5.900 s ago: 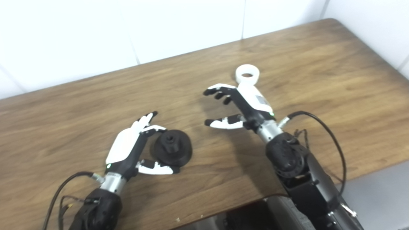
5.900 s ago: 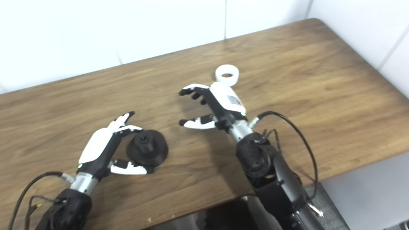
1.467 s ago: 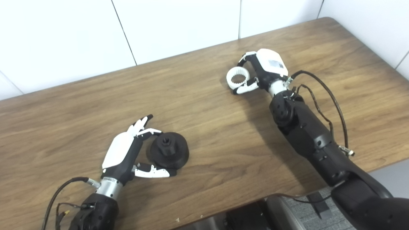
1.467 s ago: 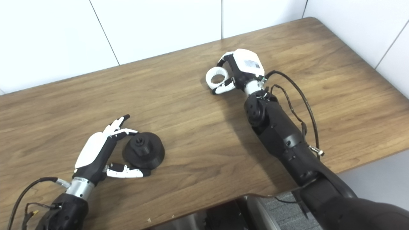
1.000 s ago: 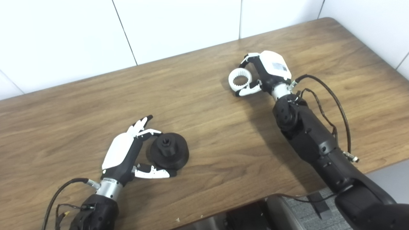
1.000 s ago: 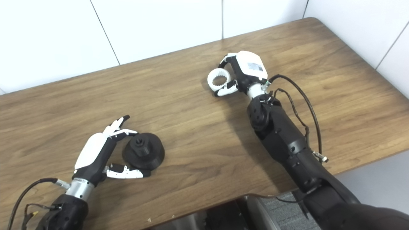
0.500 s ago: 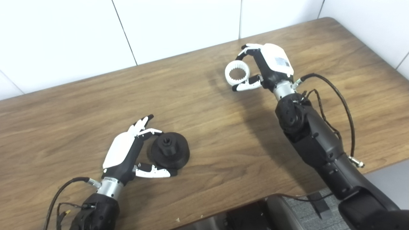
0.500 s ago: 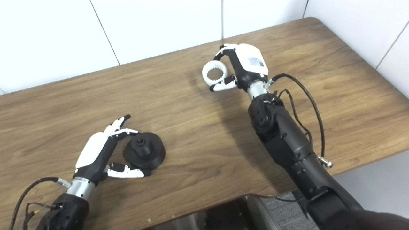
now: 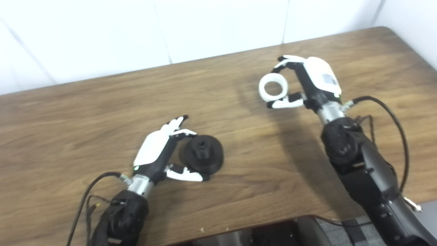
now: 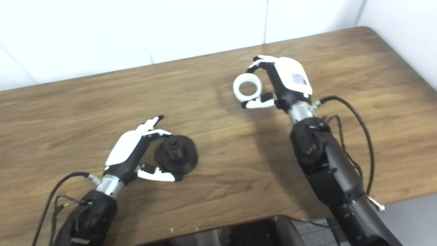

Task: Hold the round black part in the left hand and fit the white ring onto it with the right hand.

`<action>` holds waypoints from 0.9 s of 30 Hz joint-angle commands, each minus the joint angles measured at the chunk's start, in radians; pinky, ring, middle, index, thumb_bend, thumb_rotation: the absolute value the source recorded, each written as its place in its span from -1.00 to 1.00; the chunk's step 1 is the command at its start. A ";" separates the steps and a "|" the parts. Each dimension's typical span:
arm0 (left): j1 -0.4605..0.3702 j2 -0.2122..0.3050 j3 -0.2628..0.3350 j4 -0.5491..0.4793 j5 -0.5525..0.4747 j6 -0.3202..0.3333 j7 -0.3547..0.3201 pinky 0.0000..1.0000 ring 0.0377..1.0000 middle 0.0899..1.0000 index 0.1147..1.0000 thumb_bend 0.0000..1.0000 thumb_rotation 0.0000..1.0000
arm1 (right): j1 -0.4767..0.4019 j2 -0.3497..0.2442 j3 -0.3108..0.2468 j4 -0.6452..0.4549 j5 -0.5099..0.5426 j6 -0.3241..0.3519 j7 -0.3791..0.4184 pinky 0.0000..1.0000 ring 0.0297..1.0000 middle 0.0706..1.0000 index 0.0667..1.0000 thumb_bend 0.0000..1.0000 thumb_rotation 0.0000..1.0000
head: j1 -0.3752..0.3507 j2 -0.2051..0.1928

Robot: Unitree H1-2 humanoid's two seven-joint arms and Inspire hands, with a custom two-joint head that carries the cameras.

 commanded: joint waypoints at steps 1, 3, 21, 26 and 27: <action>-0.038 -0.007 0.000 -0.013 0.009 0.002 0.018 1.00 1.00 1.00 0.12 0.91 -0.26 | -0.011 -0.005 -0.010 -0.055 0.014 -0.048 0.003 0.75 0.71 0.62 -0.09 0.04 -0.69 | 0.021 0.003; -0.040 -0.016 -0.005 -0.014 0.016 0.009 0.018 1.00 1.00 1.00 0.12 0.91 -0.25 | -0.003 -0.007 -0.010 -0.061 0.024 -0.066 0.005 0.74 0.71 0.63 -0.09 0.04 -0.70 | 0.058 0.006; -0.050 -0.038 -0.013 -0.013 0.039 0.040 0.017 1.00 1.00 1.00 0.12 0.90 -0.29 | 0.069 0.056 0.026 -0.205 0.065 -0.117 0.083 0.66 0.71 0.62 -0.10 0.04 -0.70 | 0.089 0.015; -0.052 -0.037 -0.012 -0.010 0.036 0.036 0.019 1.00 1.00 1.00 0.12 0.90 -0.31 | 0.085 0.085 0.050 -0.240 0.057 -0.119 0.109 0.65 0.69 0.61 -0.10 0.04 -0.69 | 0.088 0.016; -0.052 -0.036 -0.011 -0.009 0.036 0.035 0.020 1.00 1.00 1.00 0.12 0.90 -0.31 | 0.087 0.092 0.057 -0.247 0.054 -0.114 0.116 0.66 0.69 0.61 -0.10 0.04 -0.69 | 0.087 0.015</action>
